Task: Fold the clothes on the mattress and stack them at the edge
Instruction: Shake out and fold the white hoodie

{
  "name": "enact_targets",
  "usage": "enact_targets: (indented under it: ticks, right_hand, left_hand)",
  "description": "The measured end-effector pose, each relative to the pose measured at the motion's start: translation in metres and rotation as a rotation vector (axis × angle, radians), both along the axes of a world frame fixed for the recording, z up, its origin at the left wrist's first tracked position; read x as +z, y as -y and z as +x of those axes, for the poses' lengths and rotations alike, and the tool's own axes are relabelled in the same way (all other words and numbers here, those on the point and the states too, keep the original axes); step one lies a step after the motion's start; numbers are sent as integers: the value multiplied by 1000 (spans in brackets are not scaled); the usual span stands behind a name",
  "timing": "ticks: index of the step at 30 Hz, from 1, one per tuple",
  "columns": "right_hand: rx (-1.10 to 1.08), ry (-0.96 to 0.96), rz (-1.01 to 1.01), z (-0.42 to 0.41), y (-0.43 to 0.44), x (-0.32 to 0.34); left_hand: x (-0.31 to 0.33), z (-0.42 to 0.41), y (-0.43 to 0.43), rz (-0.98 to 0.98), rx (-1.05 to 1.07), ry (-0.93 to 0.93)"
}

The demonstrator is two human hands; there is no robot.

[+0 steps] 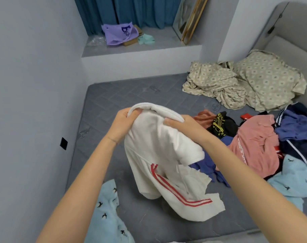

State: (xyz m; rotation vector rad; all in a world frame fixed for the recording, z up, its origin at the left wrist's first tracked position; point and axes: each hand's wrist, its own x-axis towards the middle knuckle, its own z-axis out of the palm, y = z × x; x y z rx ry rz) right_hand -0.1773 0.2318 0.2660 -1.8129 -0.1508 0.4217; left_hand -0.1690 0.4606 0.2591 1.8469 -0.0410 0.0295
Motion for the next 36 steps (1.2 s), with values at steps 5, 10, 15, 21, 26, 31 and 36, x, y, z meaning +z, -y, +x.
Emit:
enact_targets:
  ticks: [5, 10, 15, 21, 26, 31, 36]
  right_hand:
    - [-100, 62, -6, 20, -18, 41]
    - [-284, -18, 145, 30, -35, 53]
    - [-248, -119, 272, 36, -51, 53]
    - [-243, -199, 385, 46, -38, 45]
    - [-310, -305, 765, 53, 3, 21]
    - [-152, -351, 201, 32, 25, -56]
    - [29, -453, -37, 2, 49, -126]
  left_hand:
    - [-5, -11, 0, 180, 56, 88]
    - [-16, -41, 13, 5, -198, -139]
    - [-29, -35, 52, -49, 20, -140]
    - [-40, -33, 60, -122, 210, -139]
    - [-27, -33, 58, -68, 200, -104]
    - [-17, -26, 69, -31, 152, -135]
    - [-16, -28, 71, -137, 104, -252]
